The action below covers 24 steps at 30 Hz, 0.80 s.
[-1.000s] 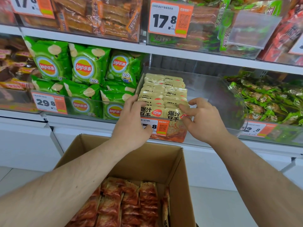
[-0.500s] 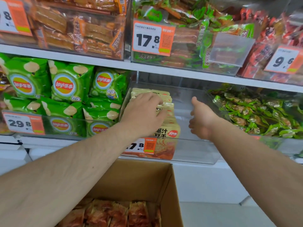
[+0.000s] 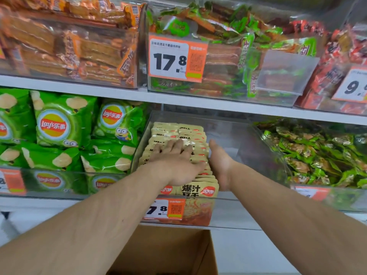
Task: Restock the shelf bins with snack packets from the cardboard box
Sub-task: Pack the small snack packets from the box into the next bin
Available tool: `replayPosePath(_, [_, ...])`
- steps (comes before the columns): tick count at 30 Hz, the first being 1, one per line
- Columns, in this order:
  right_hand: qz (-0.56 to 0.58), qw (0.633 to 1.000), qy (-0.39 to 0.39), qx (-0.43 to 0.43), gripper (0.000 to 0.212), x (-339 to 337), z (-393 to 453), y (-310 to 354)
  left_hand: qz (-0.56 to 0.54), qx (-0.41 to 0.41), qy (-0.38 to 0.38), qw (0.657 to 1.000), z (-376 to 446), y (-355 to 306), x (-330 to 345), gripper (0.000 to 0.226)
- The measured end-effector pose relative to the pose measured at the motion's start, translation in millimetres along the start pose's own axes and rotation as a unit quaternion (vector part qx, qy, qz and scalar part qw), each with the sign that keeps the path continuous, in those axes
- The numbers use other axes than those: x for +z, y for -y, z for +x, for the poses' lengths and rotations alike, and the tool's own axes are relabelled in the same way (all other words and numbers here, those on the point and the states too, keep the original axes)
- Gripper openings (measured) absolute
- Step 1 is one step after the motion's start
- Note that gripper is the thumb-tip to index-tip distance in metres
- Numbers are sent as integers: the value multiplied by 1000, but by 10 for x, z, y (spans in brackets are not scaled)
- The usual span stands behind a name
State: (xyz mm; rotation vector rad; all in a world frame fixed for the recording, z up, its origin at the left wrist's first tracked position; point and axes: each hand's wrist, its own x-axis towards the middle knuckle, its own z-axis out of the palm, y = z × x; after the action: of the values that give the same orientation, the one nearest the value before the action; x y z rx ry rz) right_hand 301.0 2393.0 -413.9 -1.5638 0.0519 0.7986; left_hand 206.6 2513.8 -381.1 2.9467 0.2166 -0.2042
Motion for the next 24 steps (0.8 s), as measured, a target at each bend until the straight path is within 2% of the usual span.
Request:
replayPosePath(1, [-7,1000,26,0,83,42,6,-7,1,-3,0,1000,4,-5,4,77])
replayPosePath(3, [-3,1000,17,4,86,43,23,30,-1,-7,3,1000,11,-1,3,78])
replayPosePath(6, [4,998,-52,20,118,-27,175,146,-9,-6,5,1000,28,9,6,79])
replayPosePath(7, [10,998,-56,23,121,-58,234,169,-11,-5,4,1000,29,9,10,79])
replayPosePath(10, [-28,1000,-9,-1,94,-3,207,264,-21,-6,5,1000,24,15,20,80])
replayPosePath(12, [-51,999,7,-18,92,-36,250,273,-27,-2,5,1000,19,24,22,80])
replayPosePath(15, [-67,998,16,-1,117,-114,296,328,-33,1,5,999,19,27,26,79])
replayPosePath(17, [-51,998,-26,11,136,-251,574,379,-31,3,6,999,19,26,24,79])
replayPosePath(18, [-41,998,-48,3,137,-297,705,417,-31,4,8,999,18,26,22,79])
replayPosePath(20, [-28,997,-76,2,128,-201,613,494,-34,4,8,999,17,28,24,78])
replayPosePath(23, [-54,997,-39,-42,92,-48,561,554,-37,4,4,999,25,34,31,79])
replayPosePath(24, [-54,997,-35,-44,87,-47,602,557,-37,4,3,999,28,37,33,79])
